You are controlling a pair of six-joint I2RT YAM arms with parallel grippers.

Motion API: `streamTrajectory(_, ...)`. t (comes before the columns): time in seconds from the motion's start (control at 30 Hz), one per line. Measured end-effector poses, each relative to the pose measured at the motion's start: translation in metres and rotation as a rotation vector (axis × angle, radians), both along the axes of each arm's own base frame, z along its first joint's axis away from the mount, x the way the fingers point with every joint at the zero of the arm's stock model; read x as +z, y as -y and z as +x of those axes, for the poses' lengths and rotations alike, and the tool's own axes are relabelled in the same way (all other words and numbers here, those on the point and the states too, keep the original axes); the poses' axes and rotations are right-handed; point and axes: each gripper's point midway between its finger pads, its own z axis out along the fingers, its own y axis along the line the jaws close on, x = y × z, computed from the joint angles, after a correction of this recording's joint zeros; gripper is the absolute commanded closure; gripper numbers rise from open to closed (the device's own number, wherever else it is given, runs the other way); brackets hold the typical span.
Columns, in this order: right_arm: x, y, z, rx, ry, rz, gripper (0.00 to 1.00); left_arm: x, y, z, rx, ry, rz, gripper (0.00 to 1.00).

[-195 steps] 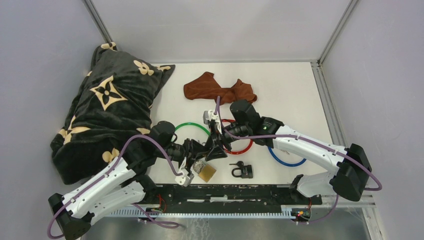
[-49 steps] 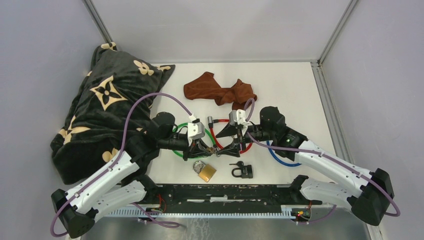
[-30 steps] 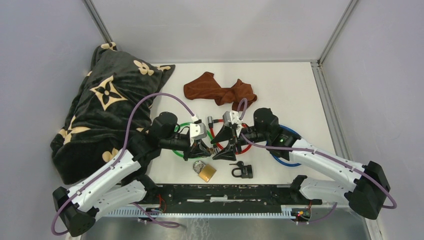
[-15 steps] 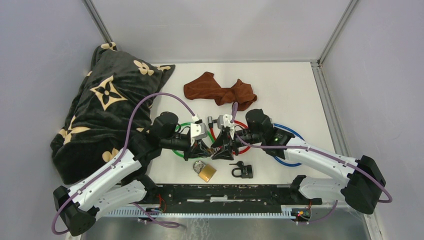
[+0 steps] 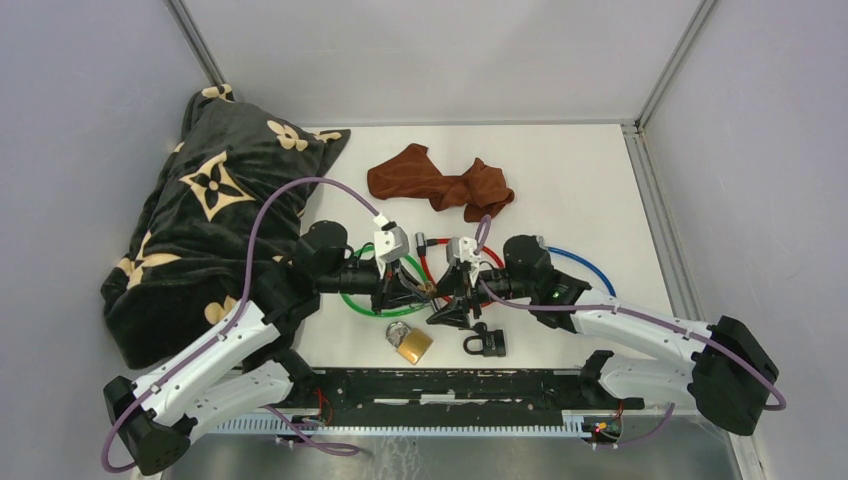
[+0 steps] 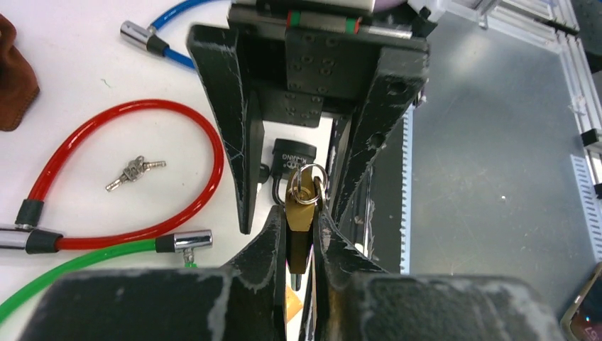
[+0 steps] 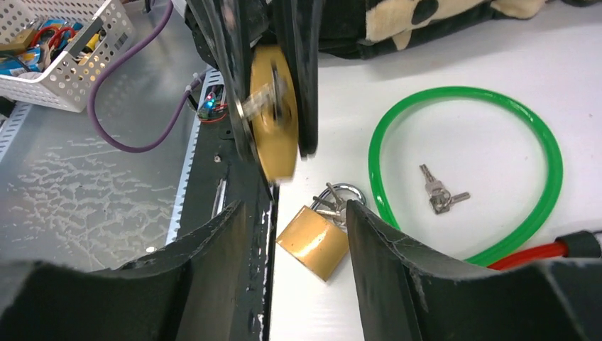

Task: Lock with the key
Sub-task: Lock the lock.

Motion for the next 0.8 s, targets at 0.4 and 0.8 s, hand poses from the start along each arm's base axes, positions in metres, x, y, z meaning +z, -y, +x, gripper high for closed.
streamTrajectory(0.4, 0.019, 0.003, 0.002, -0.124, -0.096, 0.242, 0.44, 0.025, 0.009, 0.001, 0.026, -0.046, -0.096, 0.98)
streamTrajectory(0.8, 0.048, -0.002, 0.0, -0.124, -0.093, 0.374, 0.71, 0.039, 0.014, 0.002, 0.014, -0.043, -0.15, 0.98)
